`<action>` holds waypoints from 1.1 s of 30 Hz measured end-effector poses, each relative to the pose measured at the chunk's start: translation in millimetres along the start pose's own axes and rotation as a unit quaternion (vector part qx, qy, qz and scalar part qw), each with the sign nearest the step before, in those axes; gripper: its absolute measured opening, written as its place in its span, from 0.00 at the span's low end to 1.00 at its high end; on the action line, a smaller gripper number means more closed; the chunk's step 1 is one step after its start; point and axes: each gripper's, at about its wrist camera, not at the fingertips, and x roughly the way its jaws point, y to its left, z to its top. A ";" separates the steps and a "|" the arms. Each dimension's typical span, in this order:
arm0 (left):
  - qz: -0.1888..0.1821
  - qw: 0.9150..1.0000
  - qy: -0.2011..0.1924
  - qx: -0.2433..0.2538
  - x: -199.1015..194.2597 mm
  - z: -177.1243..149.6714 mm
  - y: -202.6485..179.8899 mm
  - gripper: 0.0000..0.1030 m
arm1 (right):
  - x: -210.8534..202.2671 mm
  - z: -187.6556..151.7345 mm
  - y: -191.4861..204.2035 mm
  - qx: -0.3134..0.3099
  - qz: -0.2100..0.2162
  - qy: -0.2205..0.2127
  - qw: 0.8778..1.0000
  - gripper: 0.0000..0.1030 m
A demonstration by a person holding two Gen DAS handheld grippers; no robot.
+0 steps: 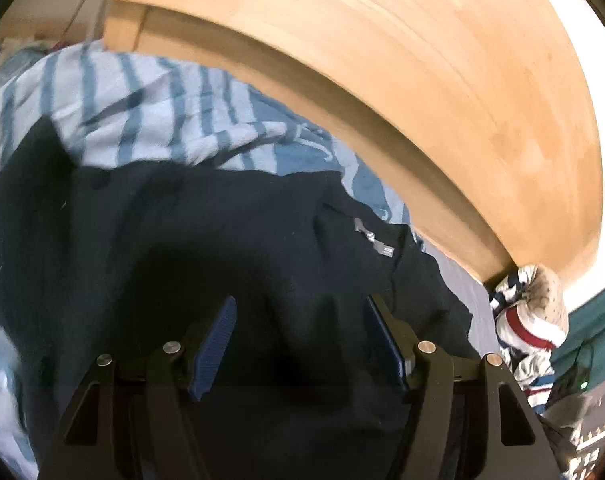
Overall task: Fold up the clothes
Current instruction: 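Press the navy garment flat with both tools near the collar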
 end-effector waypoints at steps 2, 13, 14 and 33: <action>0.000 1.000 0.017 0.006 9.6 8.0 -4.0 0.65 | 14.1 -1.8 25.7 -0.031 0.036 0.031 0.998 0.38; 0.066 0.996 0.063 0.010 16.1 6.9 2.9 0.13 | 67.2 6.0 87.4 -0.028 0.105 0.123 0.986 0.08; 0.056 0.997 0.046 -0.007 3.4 3.9 9.0 0.12 | 66.5 8.3 90.9 -0.035 0.105 0.118 0.987 0.08; 0.036 0.999 -0.011 -0.037 -50.4 -15.2 37.4 0.51 | 55.0 0.3 70.9 -0.035 0.038 0.086 0.995 0.53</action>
